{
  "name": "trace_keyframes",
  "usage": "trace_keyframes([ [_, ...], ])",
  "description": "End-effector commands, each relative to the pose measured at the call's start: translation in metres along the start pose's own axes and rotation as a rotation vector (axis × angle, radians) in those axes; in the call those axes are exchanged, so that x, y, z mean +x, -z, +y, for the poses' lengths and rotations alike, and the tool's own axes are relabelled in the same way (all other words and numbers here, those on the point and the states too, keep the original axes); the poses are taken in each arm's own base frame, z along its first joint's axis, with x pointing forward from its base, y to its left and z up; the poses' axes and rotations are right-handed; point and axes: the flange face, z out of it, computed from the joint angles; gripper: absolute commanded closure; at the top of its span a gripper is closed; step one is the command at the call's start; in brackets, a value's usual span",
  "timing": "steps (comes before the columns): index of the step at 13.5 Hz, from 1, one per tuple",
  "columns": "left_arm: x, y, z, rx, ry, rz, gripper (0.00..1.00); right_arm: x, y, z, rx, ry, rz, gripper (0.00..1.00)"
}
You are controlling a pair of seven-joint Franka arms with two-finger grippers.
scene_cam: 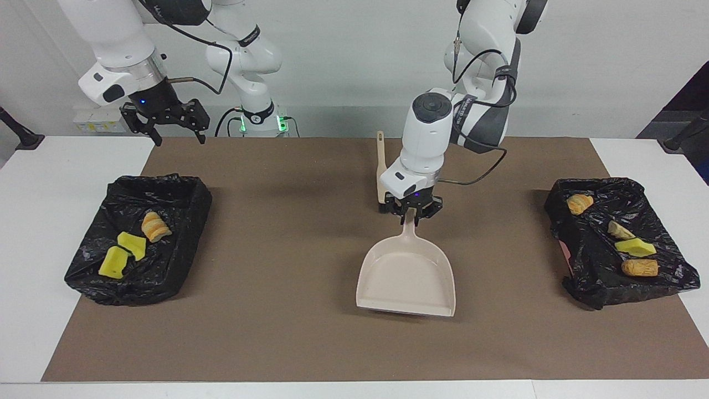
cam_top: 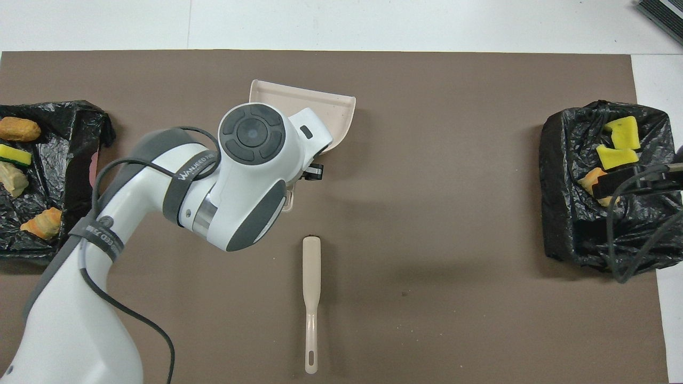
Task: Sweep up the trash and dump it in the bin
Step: 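Set the empty dustpan on the table with the left gripper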
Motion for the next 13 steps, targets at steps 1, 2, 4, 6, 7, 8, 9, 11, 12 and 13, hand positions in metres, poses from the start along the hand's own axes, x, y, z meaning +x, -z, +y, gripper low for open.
trace_keyframes([
  [1, -0.022, -0.013, -0.011, -0.005, 0.021, 0.004, 1.00, -0.006, 0.001, 0.002, -0.003, 0.008, 0.018, 0.00],
  [2, -0.023, -0.019, -0.005, -0.019, 0.013, 0.026, 1.00, -0.006, 0.001, 0.001, -0.003, 0.009, 0.018, 0.00],
  [4, -0.027, -0.028, -0.005, -0.026, 0.013, 0.040, 1.00, -0.005, 0.000, 0.001, -0.003, 0.009, 0.016, 0.00],
  [6, -0.027, -0.036, -0.001, -0.045, 0.017, 0.069, 1.00, -0.006, 0.001, 0.001, -0.003, 0.009, 0.018, 0.00],
  [7, -0.025, -0.036, -0.004, -0.046, 0.023, 0.073, 1.00, -0.006, 0.001, 0.001, -0.003, 0.009, 0.018, 0.00],
  [8, -0.023, -0.037, -0.007, -0.049, 0.034, 0.077, 1.00, -0.005, 0.000, 0.001, -0.003, 0.009, 0.016, 0.00],
  [9, -0.024, -0.039, -0.004, -0.064, 0.065, 0.071, 1.00, -0.006, 0.001, 0.001, -0.003, 0.009, 0.018, 0.00],
  [11, -0.026, -0.039, -0.001, -0.070, 0.115, 0.066, 1.00, -0.006, 0.001, 0.002, -0.003, 0.008, 0.018, 0.00],
  [12, -0.027, -0.041, -0.001, -0.069, 0.125, 0.063, 1.00, -0.006, 0.001, 0.001, -0.003, 0.009, 0.018, 0.00],
  [13, -0.030, -0.046, 0.002, -0.067, 0.121, 0.055, 1.00, -0.005, 0.000, 0.001, -0.003, 0.009, 0.016, 0.00],
])
